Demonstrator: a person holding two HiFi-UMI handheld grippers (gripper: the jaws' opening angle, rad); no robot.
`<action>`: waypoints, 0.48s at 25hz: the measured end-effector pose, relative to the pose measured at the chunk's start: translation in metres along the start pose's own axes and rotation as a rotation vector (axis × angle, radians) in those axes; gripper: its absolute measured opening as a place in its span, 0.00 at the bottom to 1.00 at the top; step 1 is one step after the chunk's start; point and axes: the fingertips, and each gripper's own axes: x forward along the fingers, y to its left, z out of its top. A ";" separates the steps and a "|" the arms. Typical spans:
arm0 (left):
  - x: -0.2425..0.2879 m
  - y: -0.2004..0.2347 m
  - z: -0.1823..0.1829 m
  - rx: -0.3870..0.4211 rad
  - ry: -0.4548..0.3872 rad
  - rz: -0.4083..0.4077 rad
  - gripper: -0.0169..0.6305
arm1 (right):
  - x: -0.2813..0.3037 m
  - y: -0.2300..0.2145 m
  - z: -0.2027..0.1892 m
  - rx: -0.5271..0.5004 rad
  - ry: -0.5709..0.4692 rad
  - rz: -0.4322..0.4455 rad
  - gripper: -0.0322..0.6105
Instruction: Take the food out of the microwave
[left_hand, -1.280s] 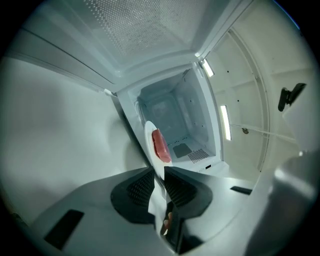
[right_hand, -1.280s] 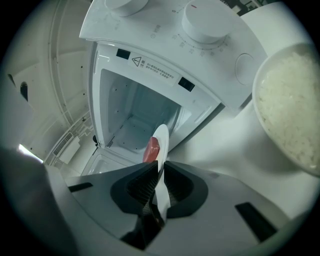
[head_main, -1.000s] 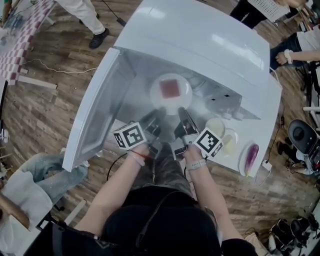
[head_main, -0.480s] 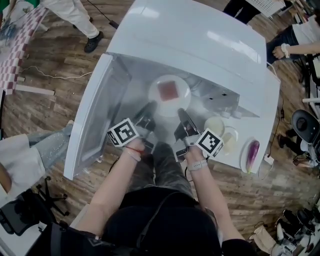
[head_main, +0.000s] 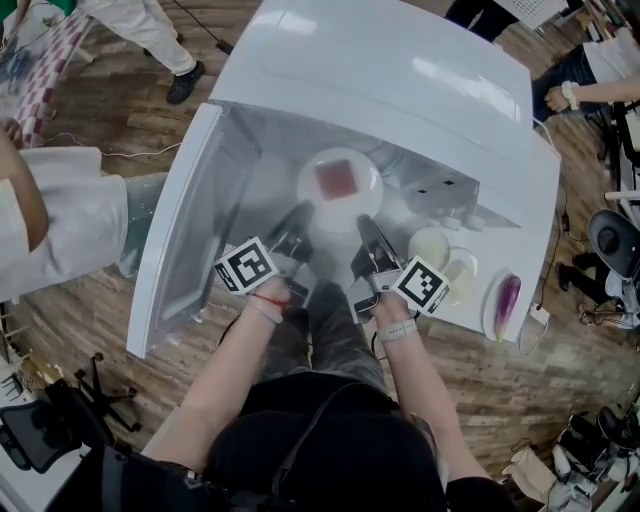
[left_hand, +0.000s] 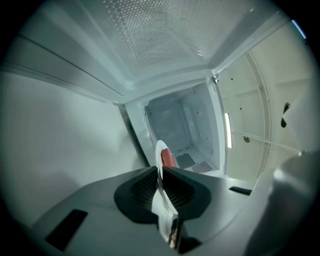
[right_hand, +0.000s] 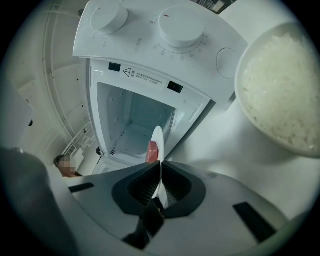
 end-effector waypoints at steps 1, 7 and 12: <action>-0.001 0.000 -0.001 0.001 0.002 -0.001 0.09 | -0.002 -0.001 -0.001 -0.003 -0.001 -0.006 0.10; -0.019 -0.001 -0.008 0.008 0.005 -0.017 0.09 | -0.015 -0.001 -0.016 -0.015 -0.010 -0.012 0.10; -0.025 -0.007 -0.011 0.019 0.012 -0.026 0.09 | -0.022 0.003 -0.021 -0.021 -0.019 -0.005 0.10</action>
